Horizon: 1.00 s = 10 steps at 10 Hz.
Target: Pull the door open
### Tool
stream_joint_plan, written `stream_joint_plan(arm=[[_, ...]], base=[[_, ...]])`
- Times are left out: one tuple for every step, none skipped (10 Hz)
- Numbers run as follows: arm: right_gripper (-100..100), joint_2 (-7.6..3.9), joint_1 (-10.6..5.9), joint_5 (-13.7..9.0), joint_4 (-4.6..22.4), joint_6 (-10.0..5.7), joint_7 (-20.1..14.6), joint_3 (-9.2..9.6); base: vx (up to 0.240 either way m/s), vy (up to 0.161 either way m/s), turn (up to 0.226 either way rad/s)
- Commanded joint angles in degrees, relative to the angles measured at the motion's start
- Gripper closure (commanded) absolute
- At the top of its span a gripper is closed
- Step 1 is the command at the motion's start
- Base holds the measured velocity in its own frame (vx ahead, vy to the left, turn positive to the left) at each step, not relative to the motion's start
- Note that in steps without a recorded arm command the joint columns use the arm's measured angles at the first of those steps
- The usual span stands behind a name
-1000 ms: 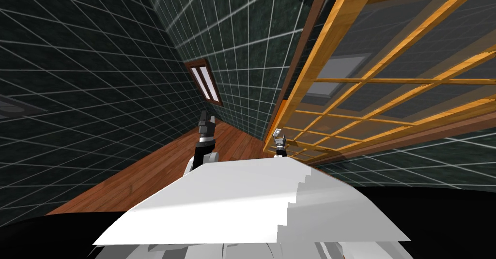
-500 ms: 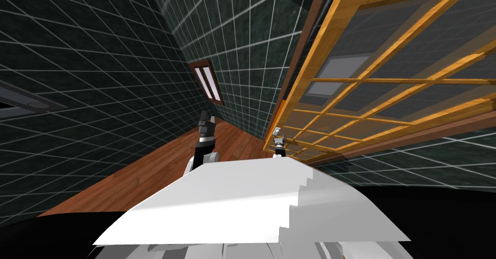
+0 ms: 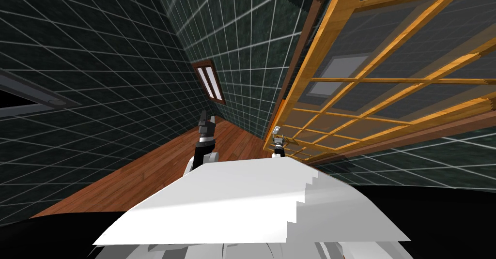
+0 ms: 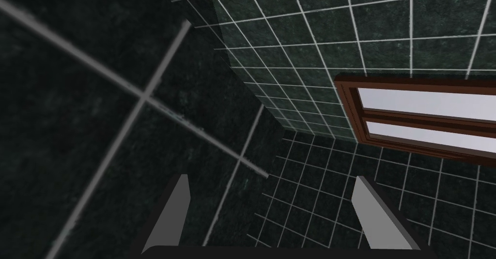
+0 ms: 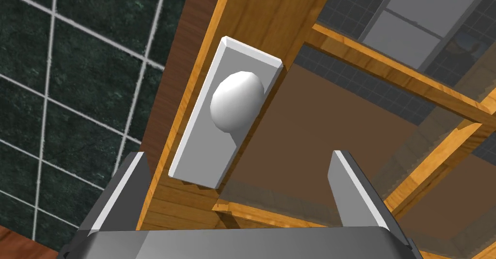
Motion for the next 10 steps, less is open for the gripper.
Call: stream_joint_plan(arm=[[-100,0.14,-0.23,-1.2,0.2,0.04,-2.9,0.51],[-100,0.24,-0.47,-2.2,0.3,0.07,-4.5,0.92],[-100,0.24,-0.47,-2.2,0.3,0.07,-5.4,0.92],[-100,0.32,-0.69,-3.1,0.5,0.10,-7.4,1.29],[-100,0.41,-0.90,-3.9,0.7,0.13,-8.9,1.64],[-100,0.41,-0.90,-3.9,0.7,0.13,-9.5,1.64],[-100,0.48,-1.09,-4.6,0.8,0.15,-11.4,1.96],[-100,0.55,-1.25,-5.3,1.0,0.17,-13.1,2.24],[-100,0.61,-1.40,-5.9,1.1,0.19,-14.6,2.49],[-100,0.66,-1.51,-6.4,1.2,0.21,-15.8,2.68]], base=[[-0.055,-0.015,0.036],[-0.071,-0.015,0.058],[-0.053,-0.010,0.025],[-0.049,-0.012,0.041],[-0.072,-0.018,0.058],[-0.049,-0.013,0.015],[-0.035,-0.004,0.027],[-0.052,-0.007,0.037],[-0.064,-0.010,0.044],[-0.053,-0.007,0.034]])
